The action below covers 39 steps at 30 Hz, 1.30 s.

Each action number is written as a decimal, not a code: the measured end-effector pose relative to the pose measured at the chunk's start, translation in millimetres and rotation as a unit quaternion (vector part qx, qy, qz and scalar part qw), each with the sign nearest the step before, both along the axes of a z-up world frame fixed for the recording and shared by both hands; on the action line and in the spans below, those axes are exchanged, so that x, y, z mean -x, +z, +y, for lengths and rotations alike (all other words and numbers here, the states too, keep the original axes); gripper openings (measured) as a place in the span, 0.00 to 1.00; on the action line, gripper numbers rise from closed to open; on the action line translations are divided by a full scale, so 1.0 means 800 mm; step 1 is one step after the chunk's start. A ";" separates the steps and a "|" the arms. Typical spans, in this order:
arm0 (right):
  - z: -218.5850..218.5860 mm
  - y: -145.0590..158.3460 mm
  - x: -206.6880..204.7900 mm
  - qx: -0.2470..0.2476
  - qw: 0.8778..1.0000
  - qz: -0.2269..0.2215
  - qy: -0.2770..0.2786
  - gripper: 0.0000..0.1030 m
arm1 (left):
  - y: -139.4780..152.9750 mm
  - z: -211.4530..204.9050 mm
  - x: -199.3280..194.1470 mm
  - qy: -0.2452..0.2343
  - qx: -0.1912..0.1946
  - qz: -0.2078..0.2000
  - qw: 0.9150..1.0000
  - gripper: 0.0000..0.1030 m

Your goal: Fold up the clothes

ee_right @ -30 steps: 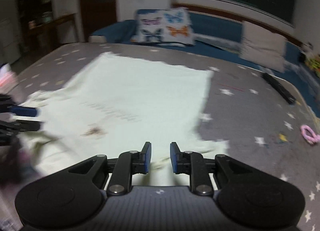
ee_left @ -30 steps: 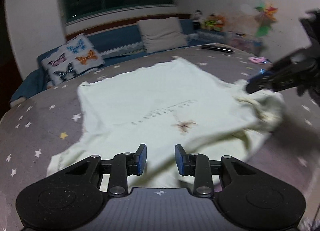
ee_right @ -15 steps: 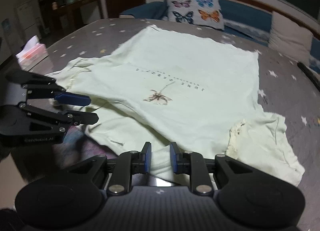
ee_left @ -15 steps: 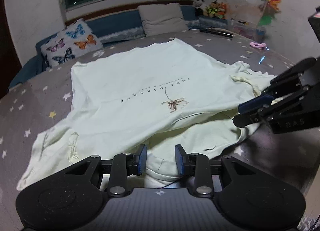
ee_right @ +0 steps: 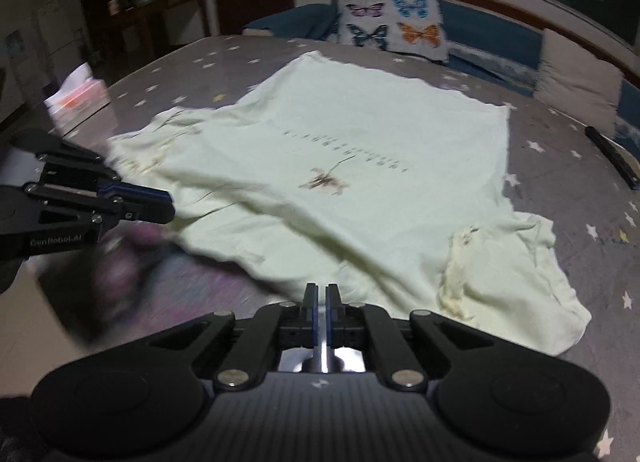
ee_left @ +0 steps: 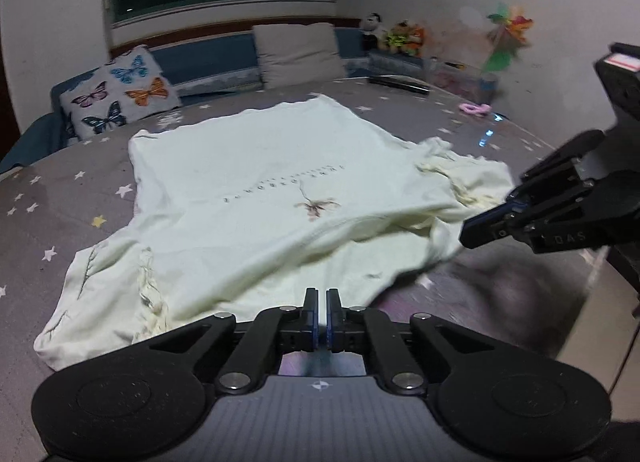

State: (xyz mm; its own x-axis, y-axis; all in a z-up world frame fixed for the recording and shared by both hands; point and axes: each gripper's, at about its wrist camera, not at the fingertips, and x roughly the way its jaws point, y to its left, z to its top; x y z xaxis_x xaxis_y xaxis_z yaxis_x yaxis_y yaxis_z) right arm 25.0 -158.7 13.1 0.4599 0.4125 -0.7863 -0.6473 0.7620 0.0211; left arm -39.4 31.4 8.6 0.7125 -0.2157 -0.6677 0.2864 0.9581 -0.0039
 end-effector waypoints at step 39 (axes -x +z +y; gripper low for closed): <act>0.002 0.006 0.005 -0.015 1.000 -0.012 0.009 0.20 | -0.004 0.001 -0.007 -0.002 -0.029 0.005 1.000 0.06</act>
